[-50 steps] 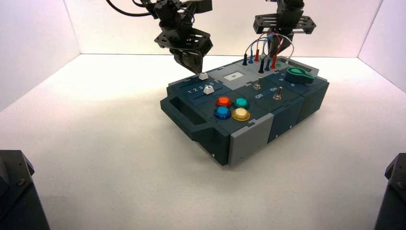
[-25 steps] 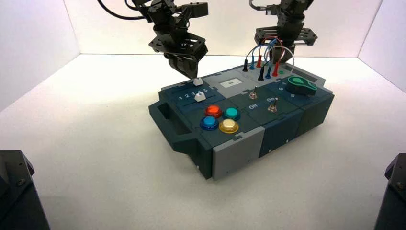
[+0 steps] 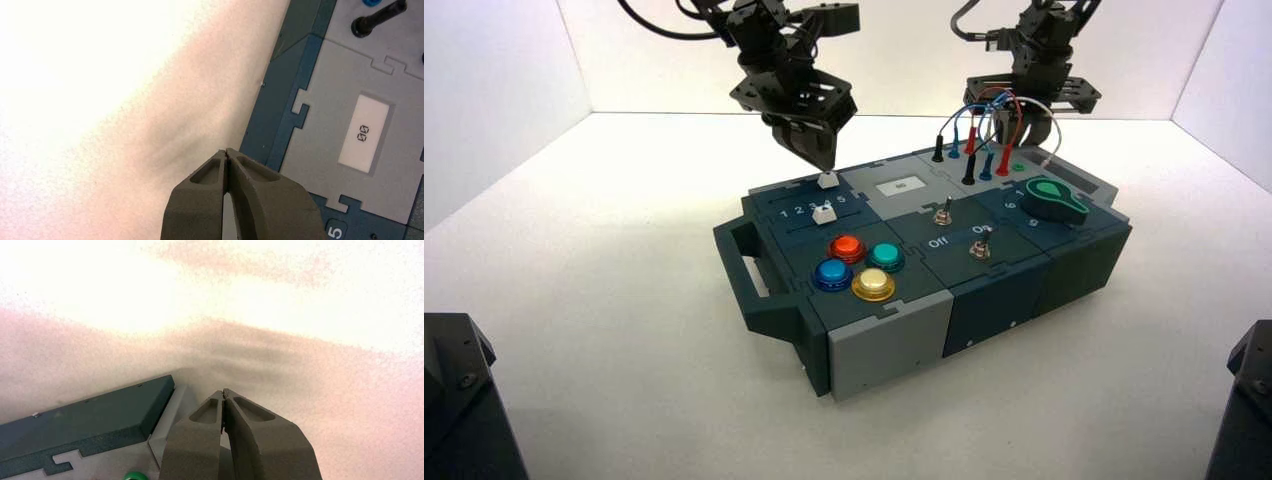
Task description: Move the box closer.
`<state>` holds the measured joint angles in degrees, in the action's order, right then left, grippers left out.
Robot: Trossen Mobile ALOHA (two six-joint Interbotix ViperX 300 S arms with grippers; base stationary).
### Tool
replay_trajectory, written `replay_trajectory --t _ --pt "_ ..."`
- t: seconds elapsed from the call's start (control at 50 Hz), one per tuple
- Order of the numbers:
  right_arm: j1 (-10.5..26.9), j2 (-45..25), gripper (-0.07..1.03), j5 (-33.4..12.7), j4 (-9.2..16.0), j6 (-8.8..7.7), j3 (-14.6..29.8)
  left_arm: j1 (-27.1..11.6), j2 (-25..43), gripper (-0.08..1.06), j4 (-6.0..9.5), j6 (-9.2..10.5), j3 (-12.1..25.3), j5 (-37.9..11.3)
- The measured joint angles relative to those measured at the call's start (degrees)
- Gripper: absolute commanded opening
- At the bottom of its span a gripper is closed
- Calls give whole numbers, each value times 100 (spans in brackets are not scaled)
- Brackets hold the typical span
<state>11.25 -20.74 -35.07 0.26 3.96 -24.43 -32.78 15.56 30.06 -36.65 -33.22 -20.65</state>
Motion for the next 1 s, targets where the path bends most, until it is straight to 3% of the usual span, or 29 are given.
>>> replay_trajectory --t 0.72,1.0 --pt "123 264 -2 -26 0 0 -229 -229 -237 -3 9 -9 -378 176" --pt "202 413 -2 -9 53 9 -510 -299 -334 -3 18 -9 -501 141"
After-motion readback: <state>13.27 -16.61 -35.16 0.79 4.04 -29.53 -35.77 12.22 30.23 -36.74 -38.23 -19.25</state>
